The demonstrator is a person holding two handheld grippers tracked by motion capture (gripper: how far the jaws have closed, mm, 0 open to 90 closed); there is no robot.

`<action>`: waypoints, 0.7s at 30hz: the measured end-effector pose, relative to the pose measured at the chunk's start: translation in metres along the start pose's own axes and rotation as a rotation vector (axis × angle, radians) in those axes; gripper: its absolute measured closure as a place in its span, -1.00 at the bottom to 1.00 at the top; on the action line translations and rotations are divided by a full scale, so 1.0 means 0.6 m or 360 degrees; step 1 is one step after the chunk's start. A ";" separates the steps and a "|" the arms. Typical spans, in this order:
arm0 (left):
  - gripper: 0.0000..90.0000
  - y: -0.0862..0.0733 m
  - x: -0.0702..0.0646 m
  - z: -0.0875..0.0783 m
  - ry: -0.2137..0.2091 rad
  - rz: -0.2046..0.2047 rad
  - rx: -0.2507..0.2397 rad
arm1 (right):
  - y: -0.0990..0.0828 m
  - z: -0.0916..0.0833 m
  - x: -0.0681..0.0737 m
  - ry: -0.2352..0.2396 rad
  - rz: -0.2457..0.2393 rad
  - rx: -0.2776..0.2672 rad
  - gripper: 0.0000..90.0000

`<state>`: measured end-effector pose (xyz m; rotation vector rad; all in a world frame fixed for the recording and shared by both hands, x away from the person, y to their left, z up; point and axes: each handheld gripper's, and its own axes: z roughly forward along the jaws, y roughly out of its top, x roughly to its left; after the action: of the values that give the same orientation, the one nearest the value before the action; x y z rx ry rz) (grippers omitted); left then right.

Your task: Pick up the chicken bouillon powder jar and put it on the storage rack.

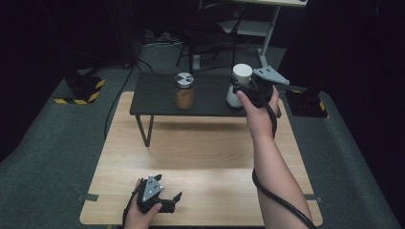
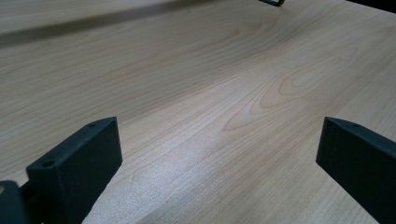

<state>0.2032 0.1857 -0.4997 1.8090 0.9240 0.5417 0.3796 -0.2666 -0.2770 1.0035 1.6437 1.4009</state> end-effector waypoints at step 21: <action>-0.99 0.001 -0.001 0.000 0.0001 0.0003 0.0005 | -0.017 0.000 -0.013 0.0024 0.0055 -0.0044 -0.26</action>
<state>0.2027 0.1851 -0.4993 1.8128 0.9240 0.5422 0.3822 -0.2746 -0.2865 1.0125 1.6209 1.4533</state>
